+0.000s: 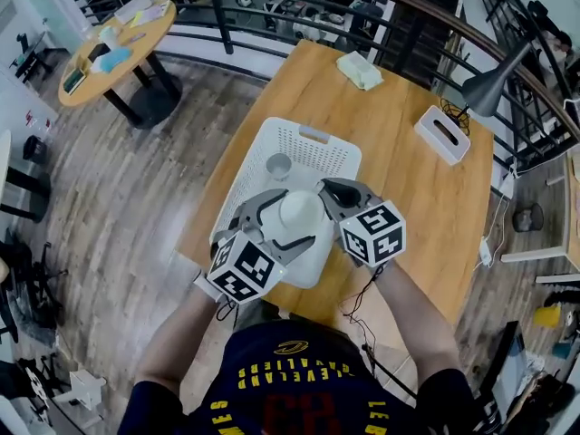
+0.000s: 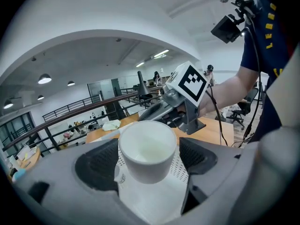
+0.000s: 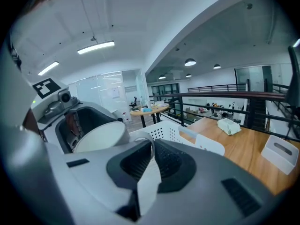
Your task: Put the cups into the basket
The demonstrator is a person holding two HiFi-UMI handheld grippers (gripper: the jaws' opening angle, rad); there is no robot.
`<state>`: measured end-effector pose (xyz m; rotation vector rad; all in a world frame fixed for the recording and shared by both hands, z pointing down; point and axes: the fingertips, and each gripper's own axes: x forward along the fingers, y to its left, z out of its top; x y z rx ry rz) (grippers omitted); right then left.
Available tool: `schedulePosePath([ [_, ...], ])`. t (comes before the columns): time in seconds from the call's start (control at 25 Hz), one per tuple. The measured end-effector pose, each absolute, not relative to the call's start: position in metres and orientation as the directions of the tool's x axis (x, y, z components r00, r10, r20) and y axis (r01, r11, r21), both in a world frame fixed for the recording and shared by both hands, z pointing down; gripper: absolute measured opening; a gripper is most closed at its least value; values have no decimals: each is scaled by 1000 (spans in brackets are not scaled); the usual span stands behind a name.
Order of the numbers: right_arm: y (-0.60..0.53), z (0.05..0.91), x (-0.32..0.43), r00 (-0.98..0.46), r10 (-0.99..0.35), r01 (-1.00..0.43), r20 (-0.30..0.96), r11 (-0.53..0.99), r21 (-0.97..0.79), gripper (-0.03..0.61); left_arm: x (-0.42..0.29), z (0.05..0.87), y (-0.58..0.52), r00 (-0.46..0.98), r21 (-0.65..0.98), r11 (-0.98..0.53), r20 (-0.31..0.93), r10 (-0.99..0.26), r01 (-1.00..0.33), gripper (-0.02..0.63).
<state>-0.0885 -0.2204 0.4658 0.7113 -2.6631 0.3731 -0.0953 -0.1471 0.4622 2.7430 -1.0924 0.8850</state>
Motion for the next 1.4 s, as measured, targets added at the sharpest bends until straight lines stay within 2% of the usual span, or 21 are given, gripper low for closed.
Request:
schedulePosePath([
  [0.4,-229,493,-101,-738,-470,-603,484,782,-160,32,-108,491,-164,676,-71,-829,543,-498,-554,394],
  [0.76,-236,498,-102,-685,-466,-591,560,805,-52,33,-112,491,-174,715,-84,-840,484,-504,-535,393],
  [0.92,-235,498,-92,-644,-474,-573,601,819,32,140,-118,493,-180,722,-22,-823,467,-511,-568,393],
  [1.08,-237,481,-73,-660,-512,-615,551,788,-5,152,-118,500,-188,717,-14,-822,481,-504,-569,393],
  [1.4,-250,433,-9,-624,-684,-763,378,638,-104,152,-94,519,-208,693,23,-805,524,-495,-593,393],
])
